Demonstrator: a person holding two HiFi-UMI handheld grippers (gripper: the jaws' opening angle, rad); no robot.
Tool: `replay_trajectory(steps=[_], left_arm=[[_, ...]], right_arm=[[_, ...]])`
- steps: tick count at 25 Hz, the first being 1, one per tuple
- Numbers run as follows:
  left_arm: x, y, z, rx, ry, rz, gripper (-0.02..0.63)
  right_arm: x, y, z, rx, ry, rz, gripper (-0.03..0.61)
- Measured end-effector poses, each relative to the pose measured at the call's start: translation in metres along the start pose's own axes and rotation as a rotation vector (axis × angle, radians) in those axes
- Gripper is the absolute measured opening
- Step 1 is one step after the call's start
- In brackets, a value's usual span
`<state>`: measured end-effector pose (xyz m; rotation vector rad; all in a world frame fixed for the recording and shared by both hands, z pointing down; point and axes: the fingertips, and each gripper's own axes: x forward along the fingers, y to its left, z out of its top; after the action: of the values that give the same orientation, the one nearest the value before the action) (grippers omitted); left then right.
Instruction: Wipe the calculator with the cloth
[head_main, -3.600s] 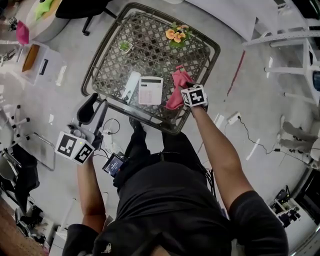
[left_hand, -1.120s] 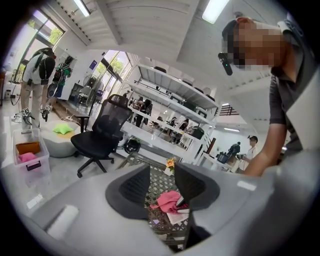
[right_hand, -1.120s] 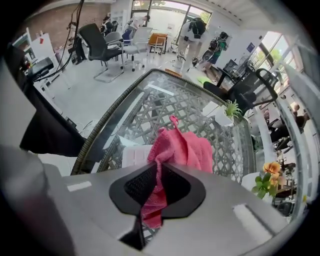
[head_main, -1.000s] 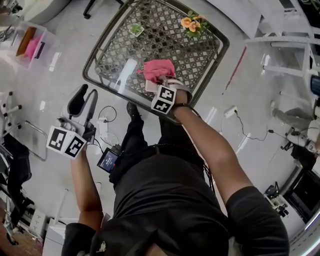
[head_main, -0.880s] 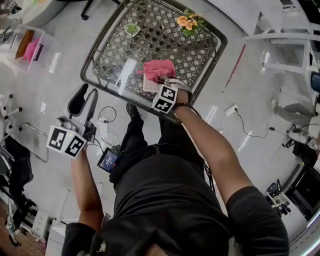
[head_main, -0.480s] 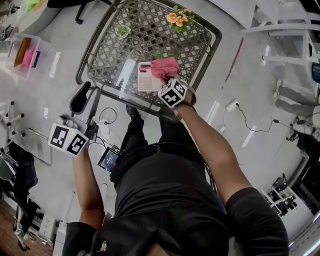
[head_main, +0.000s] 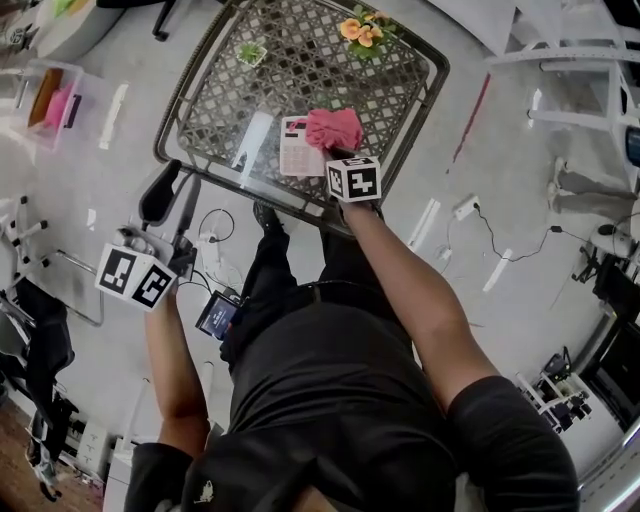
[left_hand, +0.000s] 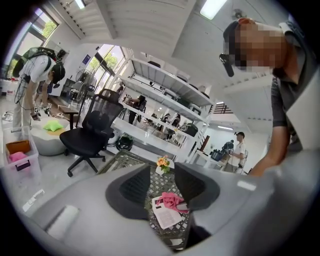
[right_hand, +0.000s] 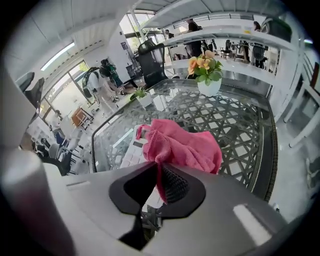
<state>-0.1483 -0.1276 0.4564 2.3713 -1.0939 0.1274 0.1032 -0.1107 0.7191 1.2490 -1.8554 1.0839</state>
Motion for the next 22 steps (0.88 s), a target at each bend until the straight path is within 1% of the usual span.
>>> replay_trajectory(steps=[4,7,11,13,15,16,17,18,20,22], left_arm=[[-0.015,0.011,-0.004,-0.010,-0.007,0.020,0.189],[-0.027,0.020,-0.006,-0.019,-0.013,0.038,0.189],[-0.041,0.031,-0.008,-0.030,-0.022,0.059,0.189],[-0.047,0.038,-0.009,-0.035,-0.025,0.069,0.189],[-0.054,0.044,-0.010,-0.039,-0.028,0.077,0.189],[-0.057,0.046,-0.011,-0.041,-0.028,0.081,0.189],[-0.059,0.049,-0.011,-0.042,-0.029,0.085,0.189],[-0.061,0.052,-0.012,-0.043,-0.030,0.088,0.189],[-0.065,0.056,-0.011,-0.046,-0.036,0.094,0.189],[-0.069,0.060,-0.011,-0.050,-0.041,0.100,0.189]], right_arm=[[0.011,0.017,-0.003,-0.019,0.024,0.007,0.028],[0.017,0.033,-0.003,-0.054,0.045,0.012,0.028],[0.030,0.064,-0.005,-0.112,0.078,0.043,0.028],[0.040,0.082,-0.008,-0.135,0.098,0.075,0.028],[0.049,0.105,-0.013,-0.160,0.135,0.132,0.028],[0.052,0.117,-0.015,-0.192,0.152,0.157,0.028],[0.054,0.127,-0.015,-0.251,0.161,0.173,0.028],[0.055,0.138,-0.014,-0.338,0.164,0.181,0.028],[0.055,0.155,-0.016,-0.549,0.170,0.181,0.028],[0.054,0.163,-0.015,-0.737,0.165,0.155,0.028]])
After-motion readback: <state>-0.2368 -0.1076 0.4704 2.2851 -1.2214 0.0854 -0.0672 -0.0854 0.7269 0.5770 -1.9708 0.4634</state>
